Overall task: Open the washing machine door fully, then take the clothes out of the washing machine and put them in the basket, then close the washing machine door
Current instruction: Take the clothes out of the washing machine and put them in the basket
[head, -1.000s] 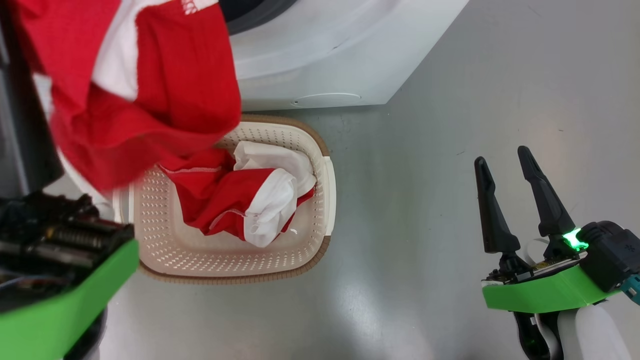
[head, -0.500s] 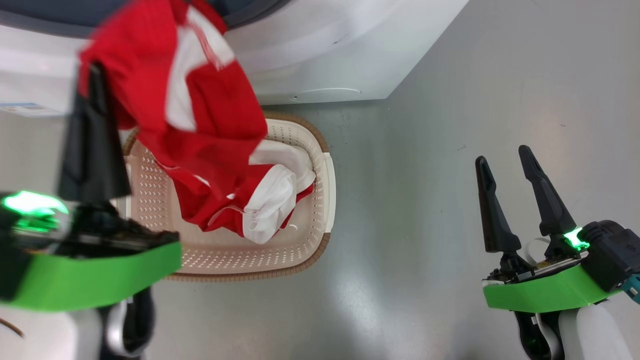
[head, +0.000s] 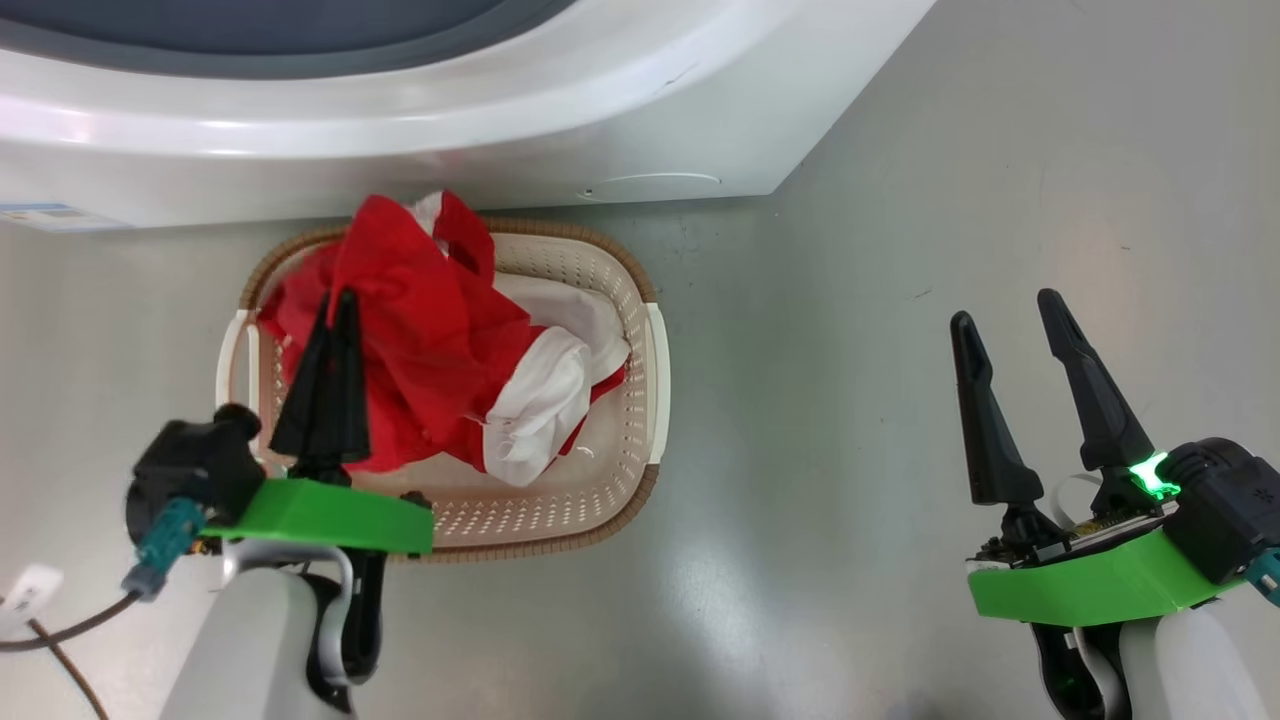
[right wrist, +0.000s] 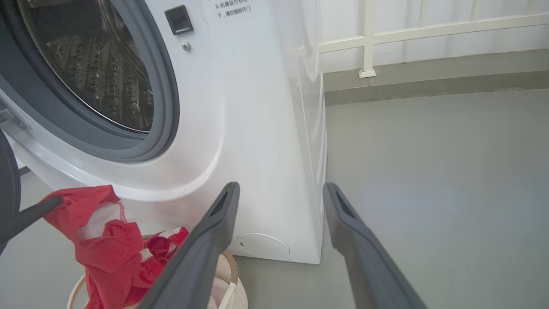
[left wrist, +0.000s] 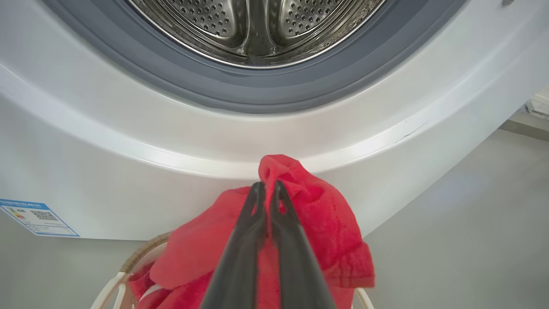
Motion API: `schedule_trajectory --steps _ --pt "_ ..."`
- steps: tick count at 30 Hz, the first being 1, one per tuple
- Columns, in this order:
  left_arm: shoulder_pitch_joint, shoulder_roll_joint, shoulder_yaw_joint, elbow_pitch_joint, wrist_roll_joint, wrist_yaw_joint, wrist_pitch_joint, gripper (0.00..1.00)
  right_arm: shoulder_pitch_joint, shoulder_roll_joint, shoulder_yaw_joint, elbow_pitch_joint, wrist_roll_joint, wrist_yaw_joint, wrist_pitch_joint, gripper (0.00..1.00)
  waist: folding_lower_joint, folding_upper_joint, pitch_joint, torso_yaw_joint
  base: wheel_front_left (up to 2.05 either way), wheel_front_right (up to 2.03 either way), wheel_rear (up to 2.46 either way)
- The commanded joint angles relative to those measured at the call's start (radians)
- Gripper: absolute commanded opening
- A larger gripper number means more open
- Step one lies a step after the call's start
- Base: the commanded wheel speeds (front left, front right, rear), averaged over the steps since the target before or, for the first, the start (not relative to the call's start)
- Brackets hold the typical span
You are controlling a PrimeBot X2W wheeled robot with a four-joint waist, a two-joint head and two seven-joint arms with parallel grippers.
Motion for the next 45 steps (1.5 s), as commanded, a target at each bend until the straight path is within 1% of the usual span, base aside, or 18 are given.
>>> schedule_trajectory --steps 1,8,17,19,24,27,28,29,30,31,37,45 --pt "-0.017 0.011 0.027 0.008 0.009 -0.008 -0.014 0.00 0.007 -0.003 0.023 -0.027 -0.001 0.002 0.005 1.00 0.0000 -0.0001 0.000 -0.002 0.00 0.00 0.00" --pt "-0.080 -0.016 0.035 0.262 0.024 -0.046 -0.040 0.00 0.008 -0.003 0.024 -0.032 -0.002 0.002 0.007 1.00 0.0000 -0.0001 0.004 -0.007 0.00 0.00 0.00" --pt "-0.138 -0.045 0.085 0.441 0.072 -0.097 -0.041 0.00 -0.004 -0.002 0.025 -0.034 0.000 0.002 0.007 1.00 0.0000 -0.0001 0.025 -0.016 0.00 0.00 0.00" --pt "-0.141 -0.047 0.085 0.468 0.070 -0.106 -0.042 0.00 -0.005 -0.002 0.025 -0.033 0.001 0.002 0.006 1.00 0.0000 -0.0001 0.026 -0.017 0.00 0.00 0.00" --pt "-0.177 -0.055 0.076 0.597 0.069 -0.131 -0.042 0.00 -0.012 -0.002 0.028 -0.029 0.005 0.002 0.005 1.00 0.0000 -0.0001 0.027 -0.023 0.00 0.00 0.00" --pt "-0.197 -0.056 0.081 0.626 0.066 -0.137 -0.042 0.00 -0.013 -0.002 0.026 -0.027 0.005 0.002 0.004 1.00 0.0000 -0.0001 0.027 -0.023 0.00 0.00 0.00" --pt "-0.200 -0.057 0.081 0.627 0.062 -0.136 -0.042 0.19 -0.012 -0.002 0.025 -0.027 0.004 0.002 0.004 1.00 0.0000 -0.0001 0.026 -0.023 0.00 0.00 0.00" --pt "-0.203 -0.057 0.079 0.623 0.059 -0.135 -0.042 0.50 -0.011 -0.002 0.024 -0.026 0.004 0.002 0.004 1.00 0.0000 -0.0001 0.025 -0.022 0.00 0.00 0.00" --pt "-0.205 -0.057 0.077 0.615 0.056 -0.132 -0.042 0.95 -0.011 -0.002 0.023 -0.026 0.004 0.002 0.004 1.00 0.0000 -0.0001 0.025 -0.022 0.00 0.00 0.00" --pt "-0.206 -0.057 0.076 0.607 0.050 -0.131 -0.042 1.00 -0.011 -0.002 0.023 -0.025 0.004 0.002 0.004 1.00 0.0000 -0.0001 0.024 -0.022 0.00 0.00 0.00" --pt "-0.189 -0.057 0.064 0.519 0.034 -0.117 -0.042 1.00 -0.011 -0.002 0.022 -0.017 0.004 0.002 0.003 1.00 0.0000 -0.0001 0.003 -0.014 0.00 0.00 0.00" --pt "-0.126 -0.057 0.078 0.325 0.057 -0.086 -0.042 1.00 -0.004 0.001 0.024 -0.002 0.009 0.002 0.000 1.00 0.0000 -0.0001 -0.050 -0.003 0.00 0.00 0.00"
